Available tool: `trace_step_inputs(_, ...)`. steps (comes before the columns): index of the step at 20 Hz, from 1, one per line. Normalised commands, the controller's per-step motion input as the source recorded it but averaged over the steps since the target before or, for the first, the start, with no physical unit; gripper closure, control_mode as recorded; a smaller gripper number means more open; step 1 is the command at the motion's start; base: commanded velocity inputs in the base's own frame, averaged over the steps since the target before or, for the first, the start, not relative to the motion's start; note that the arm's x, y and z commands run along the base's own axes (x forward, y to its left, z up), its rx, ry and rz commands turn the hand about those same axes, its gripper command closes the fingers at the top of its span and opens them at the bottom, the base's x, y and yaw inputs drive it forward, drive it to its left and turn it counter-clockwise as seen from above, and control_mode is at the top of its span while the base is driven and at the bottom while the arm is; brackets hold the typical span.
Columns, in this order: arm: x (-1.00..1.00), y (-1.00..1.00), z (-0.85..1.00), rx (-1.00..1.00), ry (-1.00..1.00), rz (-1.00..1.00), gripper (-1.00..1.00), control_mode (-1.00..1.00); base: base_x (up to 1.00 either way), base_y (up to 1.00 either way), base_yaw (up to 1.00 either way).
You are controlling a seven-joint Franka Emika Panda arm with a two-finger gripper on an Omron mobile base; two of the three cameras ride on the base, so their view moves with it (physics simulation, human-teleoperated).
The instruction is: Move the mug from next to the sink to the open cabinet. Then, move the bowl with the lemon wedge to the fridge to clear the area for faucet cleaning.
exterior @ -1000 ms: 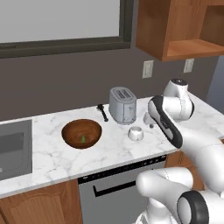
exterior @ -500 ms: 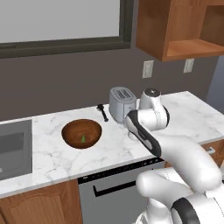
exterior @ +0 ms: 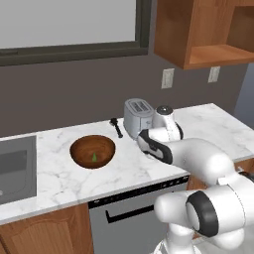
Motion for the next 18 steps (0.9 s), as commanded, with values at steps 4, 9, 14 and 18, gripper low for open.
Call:
trace_step_inputs(4, 0.00, -0.34, -0.38, 0.00, 0.07, 0.02, -1.00, -1.00, 0.00, 0.00, 0.00)
trace_step_inputs(9, 0.00, -0.37, -0.29, 0.02, 0.02, 0.13, -1.00, -1.00, 0.00, 0.00, 0.00)
trace_step_inputs(14, 0.07, 0.09, -0.14, 0.00, 0.00, 0.04, -1.00, -1.00, 0.00, 0.00, 0.00)
trace_step_inputs(18, 0.00, 0.28, -0.23, 0.00, 0.00, 0.00, -1.00, -1.00, 0.00, 0.00, 0.00)
